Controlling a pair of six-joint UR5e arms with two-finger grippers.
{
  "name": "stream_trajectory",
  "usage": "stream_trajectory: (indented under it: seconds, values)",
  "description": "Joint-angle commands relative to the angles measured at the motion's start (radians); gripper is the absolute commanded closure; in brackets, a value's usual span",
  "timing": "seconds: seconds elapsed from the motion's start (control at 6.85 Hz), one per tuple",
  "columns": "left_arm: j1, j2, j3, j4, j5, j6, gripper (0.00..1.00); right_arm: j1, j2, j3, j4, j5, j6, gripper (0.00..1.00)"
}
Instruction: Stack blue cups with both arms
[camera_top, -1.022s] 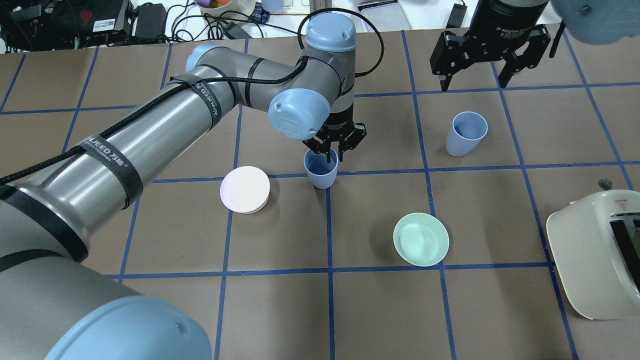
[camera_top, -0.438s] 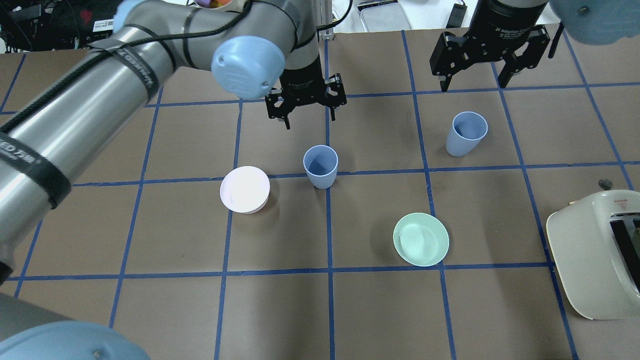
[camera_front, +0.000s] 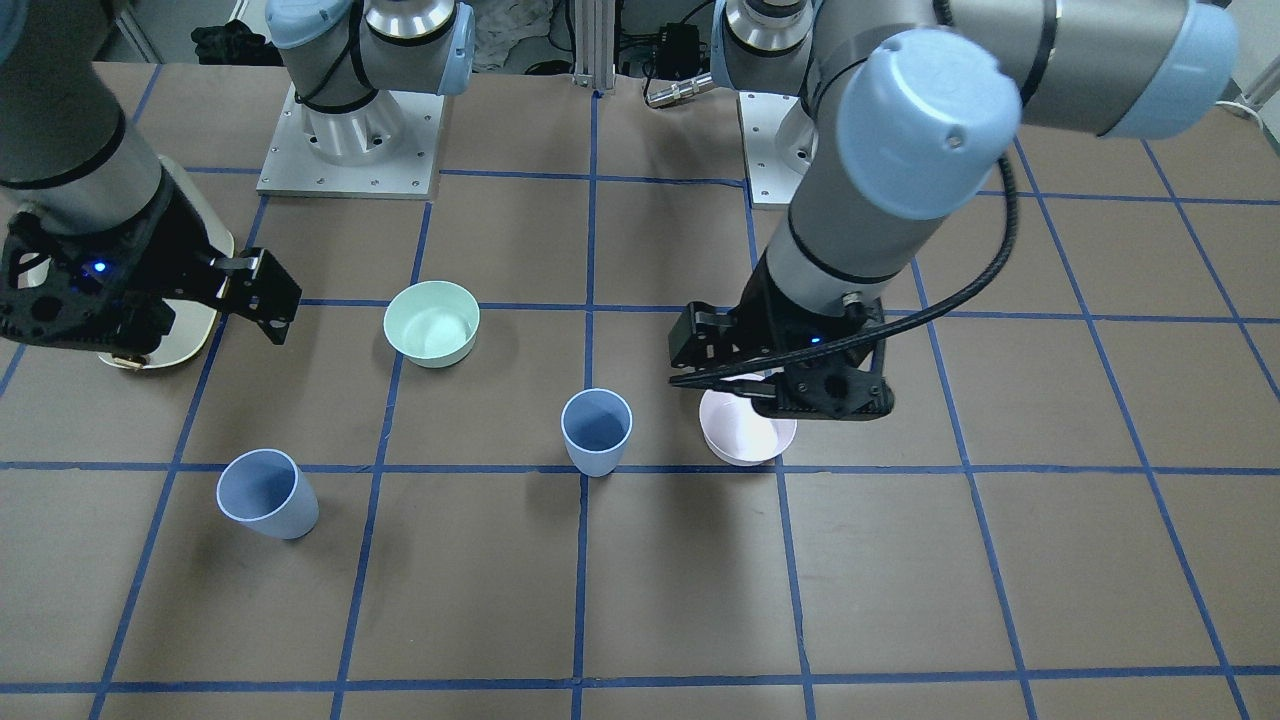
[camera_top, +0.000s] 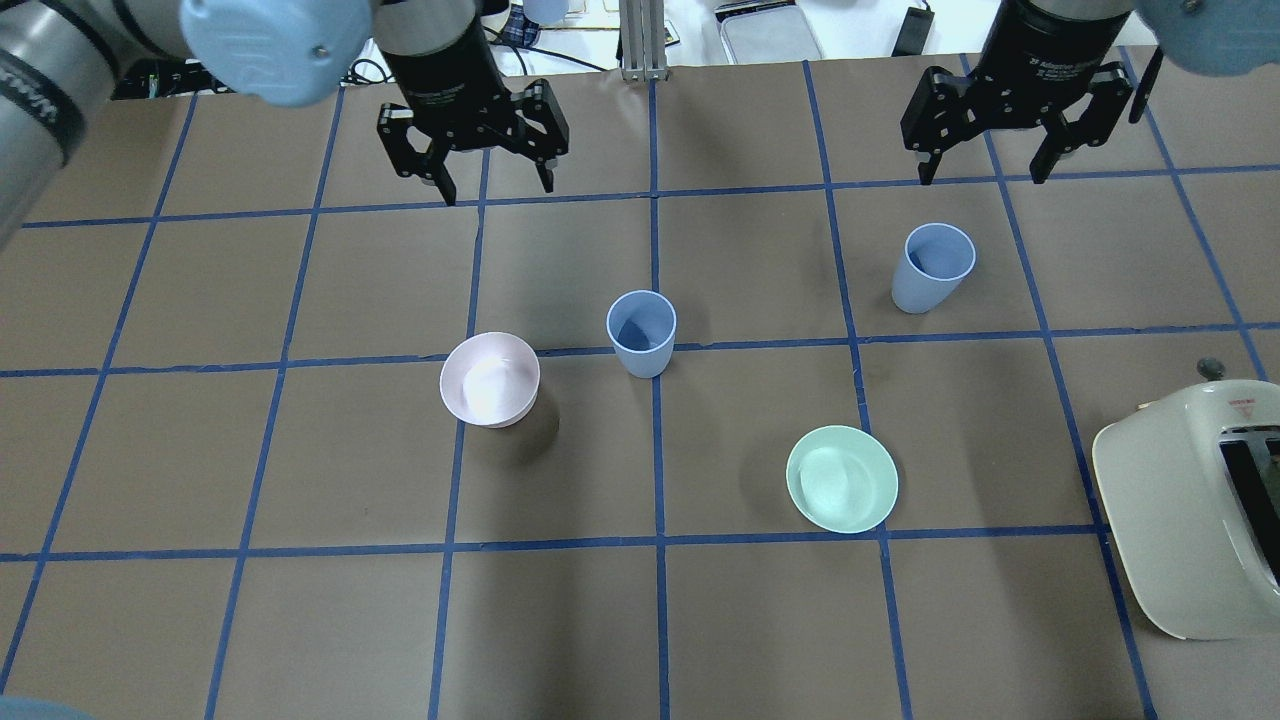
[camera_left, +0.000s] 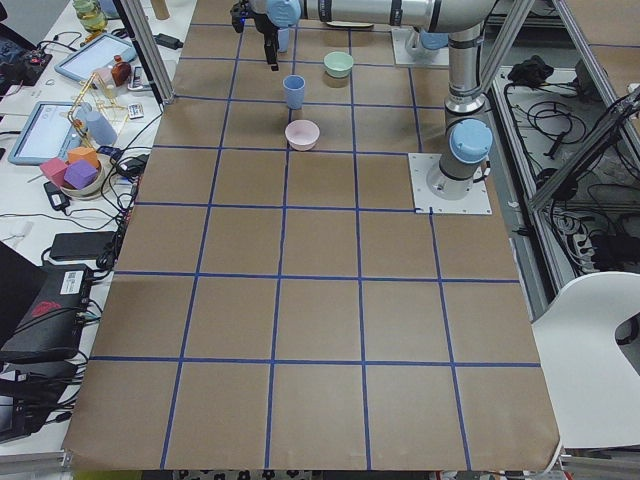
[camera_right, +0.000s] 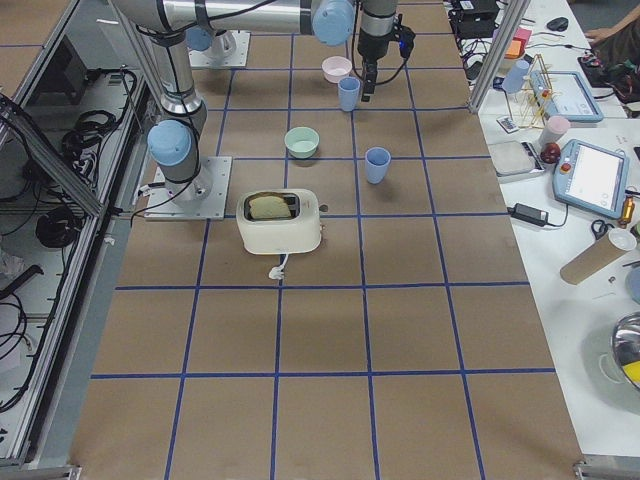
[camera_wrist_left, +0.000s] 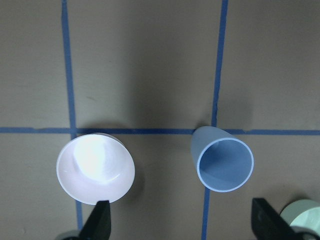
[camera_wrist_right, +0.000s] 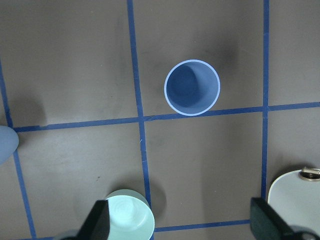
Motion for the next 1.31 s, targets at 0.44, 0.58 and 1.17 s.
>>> stream_trajectory:
  seconds: [0.44, 0.58, 1.17]
  values:
    - [0.039, 0.299, -0.305, 0.149, 0.067, 0.1, 0.0, -0.139, 0.16, 0.239, -0.404, 0.003, -0.095, 0.0]
    - [0.034, 0.301, -0.31, 0.186, 0.11, 0.1, 0.0, -0.142, 0.174, 0.242, -0.415, 0.004, -0.093, 0.07]
    - [0.037, 0.309, -0.301, 0.141, 0.105, 0.088, 0.0, -0.142, 0.216, 0.259, -0.469, 0.007, -0.08, 0.56]
